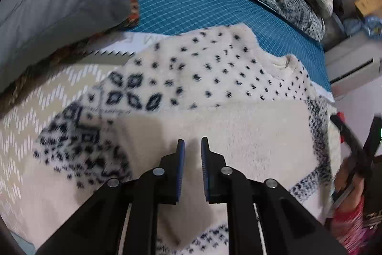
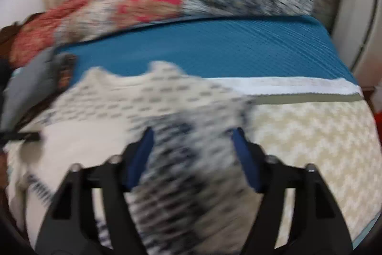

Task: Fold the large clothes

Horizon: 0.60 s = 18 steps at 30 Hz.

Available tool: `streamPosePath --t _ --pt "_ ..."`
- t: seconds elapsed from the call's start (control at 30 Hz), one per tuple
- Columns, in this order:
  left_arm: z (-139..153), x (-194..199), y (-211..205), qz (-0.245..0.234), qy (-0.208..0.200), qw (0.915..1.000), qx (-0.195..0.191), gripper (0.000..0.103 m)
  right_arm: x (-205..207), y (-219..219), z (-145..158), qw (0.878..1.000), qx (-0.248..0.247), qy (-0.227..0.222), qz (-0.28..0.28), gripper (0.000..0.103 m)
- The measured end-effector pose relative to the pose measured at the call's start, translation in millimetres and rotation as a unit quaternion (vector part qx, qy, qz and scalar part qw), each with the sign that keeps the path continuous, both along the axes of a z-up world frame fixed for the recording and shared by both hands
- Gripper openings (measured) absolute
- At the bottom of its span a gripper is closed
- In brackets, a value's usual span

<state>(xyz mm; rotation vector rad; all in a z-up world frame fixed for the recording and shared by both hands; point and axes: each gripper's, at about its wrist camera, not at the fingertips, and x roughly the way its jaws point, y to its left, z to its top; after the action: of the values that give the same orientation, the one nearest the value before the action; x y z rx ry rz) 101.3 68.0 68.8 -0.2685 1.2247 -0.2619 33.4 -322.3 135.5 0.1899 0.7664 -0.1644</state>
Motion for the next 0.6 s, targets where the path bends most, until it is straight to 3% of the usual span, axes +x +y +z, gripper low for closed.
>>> streamPosePath --t 0.1,0.13,0.17,0.2,0.23,0.37,0.43,0.53,0.57,0.6 --pt "6 -1 -10 -0.012 -0.021 0.9997 0.001 0.026 17 -20 -21 0.999 0.024 0.037 -0.006 0.070" --pt "9 -3 -15 -0.019 -0.032 0.9993 0.003 0.029 22 -19 -28 0.998 0.029 0.052 0.004 0.062" --pt "11 -3 -20 -0.026 -0.038 0.9989 0.008 0.033 23 -17 -33 0.998 0.021 0.063 0.012 0.045" --pt "12 -4 -24 -0.033 -0.041 0.9986 0.010 0.035 23 -13 -36 0.998 0.003 0.069 0.015 0.018" --pt "14 -5 -27 -0.037 -0.044 0.9983 0.010 0.035 19 -13 -32 0.998 -0.005 0.056 0.012 0.012" --pt "32 -6 -41 -0.052 -0.082 0.9952 0.016 0.035 -21 -36 3 0.997 0.028 -0.075 -0.017 0.010" --pt "44 -4 -48 -0.050 -0.113 0.9922 0.015 0.035 -35 -56 8 0.991 0.050 -0.114 -0.052 0.010" --pt "51 6 -57 -0.027 -0.163 0.9856 0.035 0.035 -32 -83 -19 0.987 0.078 -0.080 -0.116 0.010" --pt "45 13 -60 -0.017 -0.163 0.9852 0.052 0.035 -26 -86 -31 0.988 0.077 -0.053 -0.124 0.013" --pt "31 23 -61 -0.005 -0.140 0.9878 0.068 0.035 -21 -89 -43 0.989 0.073 -0.023 -0.129 0.022"
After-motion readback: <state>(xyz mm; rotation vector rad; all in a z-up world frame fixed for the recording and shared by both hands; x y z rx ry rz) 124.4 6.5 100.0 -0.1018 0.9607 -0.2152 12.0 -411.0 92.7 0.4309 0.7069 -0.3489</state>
